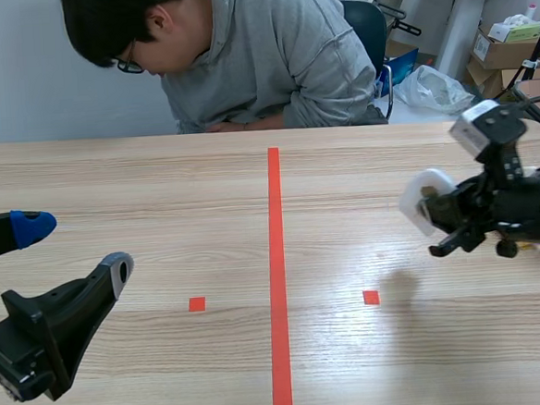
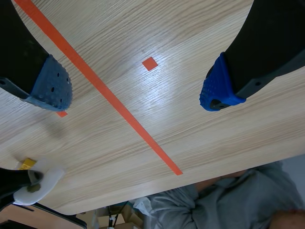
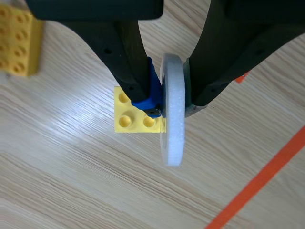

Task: Do the leaf sorting experiment

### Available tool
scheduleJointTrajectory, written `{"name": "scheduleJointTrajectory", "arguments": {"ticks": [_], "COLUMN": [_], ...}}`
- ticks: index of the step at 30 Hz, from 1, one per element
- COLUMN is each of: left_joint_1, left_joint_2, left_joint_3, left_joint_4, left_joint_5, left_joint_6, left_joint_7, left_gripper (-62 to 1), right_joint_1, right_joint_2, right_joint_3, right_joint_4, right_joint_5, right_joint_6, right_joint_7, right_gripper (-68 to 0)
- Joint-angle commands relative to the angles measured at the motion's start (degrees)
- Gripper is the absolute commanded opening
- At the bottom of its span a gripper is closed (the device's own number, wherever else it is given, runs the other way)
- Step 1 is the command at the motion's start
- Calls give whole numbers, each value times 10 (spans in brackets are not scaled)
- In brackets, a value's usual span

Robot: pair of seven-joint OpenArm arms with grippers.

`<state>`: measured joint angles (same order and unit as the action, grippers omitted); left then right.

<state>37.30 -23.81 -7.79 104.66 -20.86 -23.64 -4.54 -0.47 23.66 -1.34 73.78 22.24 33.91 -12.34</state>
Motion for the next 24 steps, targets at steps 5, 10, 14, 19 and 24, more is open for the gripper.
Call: {"name": "scheduleJointTrajectory", "arguments": {"ticks": [5,10,14,19,24], "left_joint_1": [1,1,1,1,1], "left_joint_2": [3,3,3,3,3], "left_joint_3": [0,0,0,0,0], "left_joint_4": [6,6,6,6,6], "left_joint_5": [-6,-6,-6,-6,-6], "left_joint_6": [-1,-1,-1,-1,-1], "left_joint_7": [-7,-8,-8,-8,-8], "left_gripper": [-37,-37,-37,-37,-37], "right_joint_1": [-26,-57,-78,-84,-84], "right_joint_2": [8,8,6,4,4], "right_joint_3": [81,129,145,153,153], "right_joint_4": [5,5,1,-25,-63], "right_joint_5": [10,14,14,12,10], "right_joint_6": [-38,-68,-106,-138,-166], "right_joint_7": [-11,-15,-13,-10,0], "right_gripper": [-666,-667,-667,-667,-667]}}
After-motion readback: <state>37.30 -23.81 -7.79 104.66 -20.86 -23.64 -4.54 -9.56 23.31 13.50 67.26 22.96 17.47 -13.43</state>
